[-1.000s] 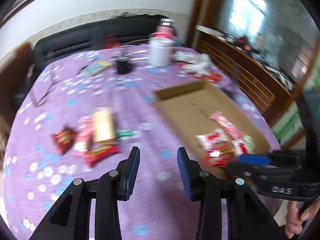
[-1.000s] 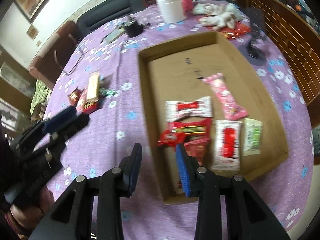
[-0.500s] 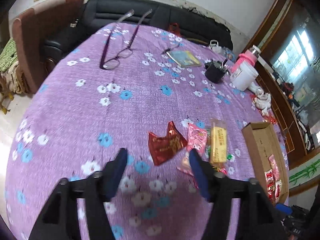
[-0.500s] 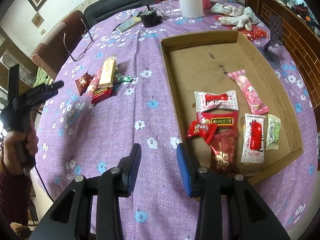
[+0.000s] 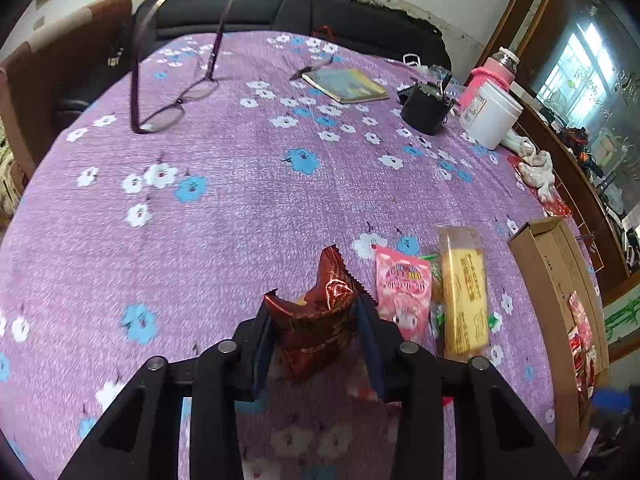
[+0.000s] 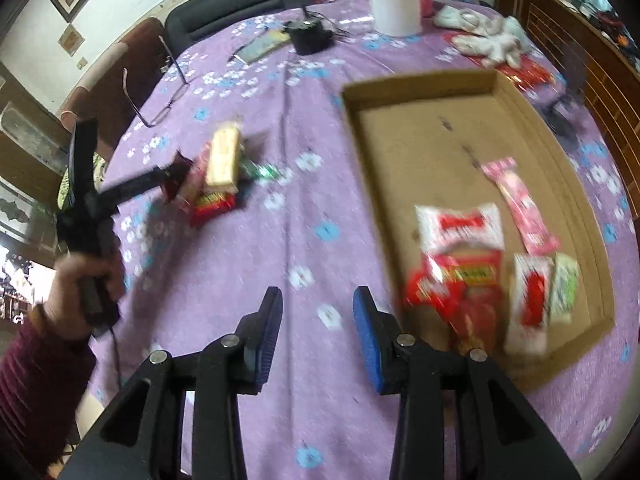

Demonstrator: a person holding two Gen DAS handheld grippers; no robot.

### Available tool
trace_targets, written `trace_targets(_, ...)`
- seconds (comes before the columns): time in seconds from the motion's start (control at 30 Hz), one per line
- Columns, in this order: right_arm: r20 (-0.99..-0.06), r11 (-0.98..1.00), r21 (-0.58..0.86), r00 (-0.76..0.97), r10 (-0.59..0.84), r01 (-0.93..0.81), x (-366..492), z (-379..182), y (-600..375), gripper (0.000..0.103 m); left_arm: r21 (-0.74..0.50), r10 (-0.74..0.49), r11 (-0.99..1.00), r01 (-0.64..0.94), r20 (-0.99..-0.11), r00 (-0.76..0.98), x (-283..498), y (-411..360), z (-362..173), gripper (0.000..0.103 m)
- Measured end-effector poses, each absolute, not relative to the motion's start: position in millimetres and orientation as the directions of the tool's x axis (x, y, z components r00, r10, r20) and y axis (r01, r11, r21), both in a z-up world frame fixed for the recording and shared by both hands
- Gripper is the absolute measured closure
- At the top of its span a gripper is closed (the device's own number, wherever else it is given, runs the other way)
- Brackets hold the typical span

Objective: Organize snacks
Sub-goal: 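Move the left gripper back to the pile and grasp a dark red bag, then grasp a yellow cake with the right gripper while the left holds the dark red bag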

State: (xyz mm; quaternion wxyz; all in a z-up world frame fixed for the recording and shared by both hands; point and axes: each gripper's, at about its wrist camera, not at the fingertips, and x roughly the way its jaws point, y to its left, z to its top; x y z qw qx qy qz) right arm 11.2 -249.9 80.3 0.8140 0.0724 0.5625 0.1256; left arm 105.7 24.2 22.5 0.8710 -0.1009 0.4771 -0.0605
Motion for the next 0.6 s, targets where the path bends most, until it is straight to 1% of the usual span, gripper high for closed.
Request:
trace_targets(0.03,-0.894,0.953,0.27,0.331,0.302,-0.141,20.7,82.0,-241.0,0.067,-0.231,-0.198,0.973,0.008,-0.817,0.542,100.3,25.5,23.8,0.064)
trace_targets(0.07,-0.893,0.949,0.275,0.325,0.311,-0.152,28.5,82.2,-233.6,0.064,-0.232,-0.199,0.973,0.008,-0.815,0.544,94.5,27.0,25.2,0.064)
trace_targets(0.1,-0.894,0.948,0.275,0.322,0.313,-0.157,39.2,81.9,-223.9,0.057,-0.239,-0.204,0.971,0.009,-0.811,0.548,87.6,29.1,27.1,0.064)
trace_targets(0.17,-0.888,0.943,0.288,0.322,0.329,-0.169,58.6,80.4,-207.9,0.051,-0.242,-0.204,0.97,0.006,-0.803,0.56,68.5,35.0,33.1,0.064)
trace_targets(0.4,-0.907,0.949,0.239,0.302,0.294,-0.207,130.9,60.4,-142.3,0.05,-0.24,-0.171,0.97,-0.035,-0.779,0.603,2.1,58.9,54.5,0.064)
trace_targets(0.53,-0.942,0.971,0.107,0.292,0.168,-0.214,149.0,36.4,-118.2,0.05,-0.249,-0.153,0.966,-0.073,-0.773,0.616,-26.7,73.6,57.8,0.064)
trace_targets(0.57,-0.945,0.974,0.09,0.291,0.149,-0.208,150.9,30.6,-116.8,0.052,-0.245,-0.146,0.966,-0.078,-0.772,0.618,-31.3,75.5,58.2,0.064)
trace_targets(0.6,-0.947,0.974,0.097,0.283,0.155,-0.207,150.0,27.2,-117.4,0.071,-0.24,-0.139,0.967,-0.082,-0.772,0.62,-35.0,77.1,58.4,0.064)
